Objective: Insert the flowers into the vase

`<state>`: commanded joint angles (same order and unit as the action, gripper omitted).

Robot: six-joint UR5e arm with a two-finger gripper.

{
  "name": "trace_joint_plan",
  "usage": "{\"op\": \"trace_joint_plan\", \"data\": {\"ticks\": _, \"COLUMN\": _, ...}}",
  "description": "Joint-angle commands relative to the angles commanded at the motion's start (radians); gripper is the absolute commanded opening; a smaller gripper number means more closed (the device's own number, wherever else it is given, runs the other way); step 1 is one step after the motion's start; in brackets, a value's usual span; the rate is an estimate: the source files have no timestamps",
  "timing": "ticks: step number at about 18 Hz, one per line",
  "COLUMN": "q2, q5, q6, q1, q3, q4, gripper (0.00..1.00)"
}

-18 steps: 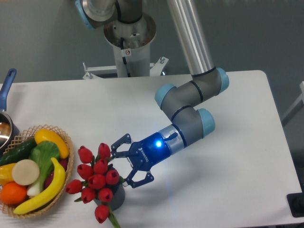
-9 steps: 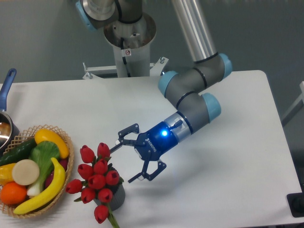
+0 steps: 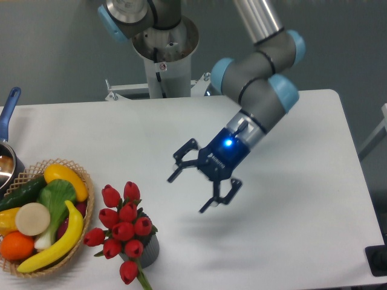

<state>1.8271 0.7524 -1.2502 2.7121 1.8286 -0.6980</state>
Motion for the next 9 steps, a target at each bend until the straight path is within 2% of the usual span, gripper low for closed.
{"op": "trace_joint_plan", "data": {"ticks": 4, "q2": -0.058, "q5": 0.268, "q6": 0.003, "q1": 0.014, "q3": -0.040, "q4": -0.003, "gripper": 1.00}}
{"op": "trace_joint_plan", "data": {"ticks": 6, "q2": -0.090, "q5": 0.426, "q6": 0.003, "q1": 0.026, "q3": -0.035, "q4": -0.008, "gripper": 1.00}}
{"op": "trace_joint_plan", "data": {"ticks": 8, "q2": -0.130, "q5": 0.531, "q6": -0.008, "q1": 0.050, "q3": -0.040, "q4": -0.061, "gripper": 1.00}}
{"op": "trace_joint_plan", "data": {"ticks": 9, "q2": -0.152, "q5": 0.556, "q6": -0.011, "q1": 0.078, "q3": -0.048, "q4": -0.119, "gripper": 1.00}}
